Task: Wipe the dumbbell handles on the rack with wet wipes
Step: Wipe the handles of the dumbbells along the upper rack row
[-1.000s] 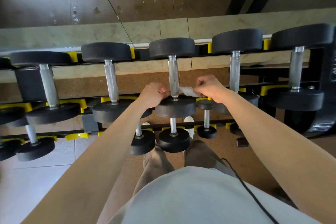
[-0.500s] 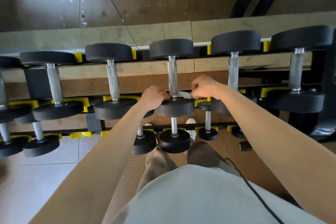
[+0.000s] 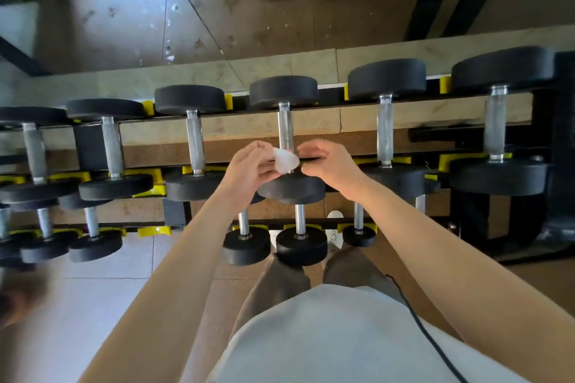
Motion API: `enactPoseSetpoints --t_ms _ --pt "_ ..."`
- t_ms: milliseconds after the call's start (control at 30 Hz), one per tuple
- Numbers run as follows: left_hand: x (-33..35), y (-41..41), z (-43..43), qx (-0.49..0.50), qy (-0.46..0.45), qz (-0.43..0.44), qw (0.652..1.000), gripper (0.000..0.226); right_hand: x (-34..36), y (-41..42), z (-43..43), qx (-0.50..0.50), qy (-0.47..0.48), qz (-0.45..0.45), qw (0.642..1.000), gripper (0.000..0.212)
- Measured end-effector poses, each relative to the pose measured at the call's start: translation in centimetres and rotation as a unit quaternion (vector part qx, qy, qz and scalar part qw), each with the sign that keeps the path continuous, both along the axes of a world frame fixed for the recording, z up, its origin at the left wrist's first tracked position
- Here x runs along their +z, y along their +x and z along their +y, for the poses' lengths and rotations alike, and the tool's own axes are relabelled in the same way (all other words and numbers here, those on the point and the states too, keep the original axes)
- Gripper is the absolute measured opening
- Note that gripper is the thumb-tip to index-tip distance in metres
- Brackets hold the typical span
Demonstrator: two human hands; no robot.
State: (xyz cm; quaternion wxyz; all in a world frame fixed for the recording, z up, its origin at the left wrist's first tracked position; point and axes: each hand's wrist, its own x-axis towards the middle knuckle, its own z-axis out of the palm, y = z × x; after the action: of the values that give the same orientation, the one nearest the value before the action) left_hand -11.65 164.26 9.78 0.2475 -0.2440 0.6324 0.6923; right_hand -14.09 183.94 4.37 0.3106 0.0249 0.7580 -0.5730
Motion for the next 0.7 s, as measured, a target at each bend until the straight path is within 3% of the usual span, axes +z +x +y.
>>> enactPoseSetpoints --t_ms 100,200,267,367,433,567,700 --pt "1.2 0.4 2.4 0.066 0.135 -0.011 0.989 0.014 2.3 1.5 2.1 -0.069 -0.131 -0.095 0.984 0.039" --pt "1.3 0.6 4.7 0.083 0.211 -0.034 0.973 0.02 3.9 3.1 4.0 -0.123 -0.173 -0.152 0.965 0.033" --pt "0.8 0.7 6.6 0.08 0.202 -0.046 0.975 0.015 4.7 4.7 5.4 -0.204 -0.223 -0.185 0.935 0.033" --pt "-0.5 0.9 9.7 -0.003 0.079 0.007 0.997 0.004 5.8 6.5 7.3 -0.318 -0.275 -0.182 0.889 0.036" --pt "-1.1 1.5 11.6 -0.072 0.005 0.061 0.995 0.016 6.2 7.4 8.3 -0.359 -0.251 -0.151 0.886 0.037" --pt "-1.6 3.1 14.6 -0.165 -0.057 0.176 0.969 0.033 6.9 8.4 10.3 -0.39 -0.165 -0.079 0.902 0.037" --pt "-2.1 3.6 16.8 -0.21 -0.106 0.236 0.943 0.034 6.1 8.3 12.0 -0.364 -0.001 -0.014 0.931 0.024"
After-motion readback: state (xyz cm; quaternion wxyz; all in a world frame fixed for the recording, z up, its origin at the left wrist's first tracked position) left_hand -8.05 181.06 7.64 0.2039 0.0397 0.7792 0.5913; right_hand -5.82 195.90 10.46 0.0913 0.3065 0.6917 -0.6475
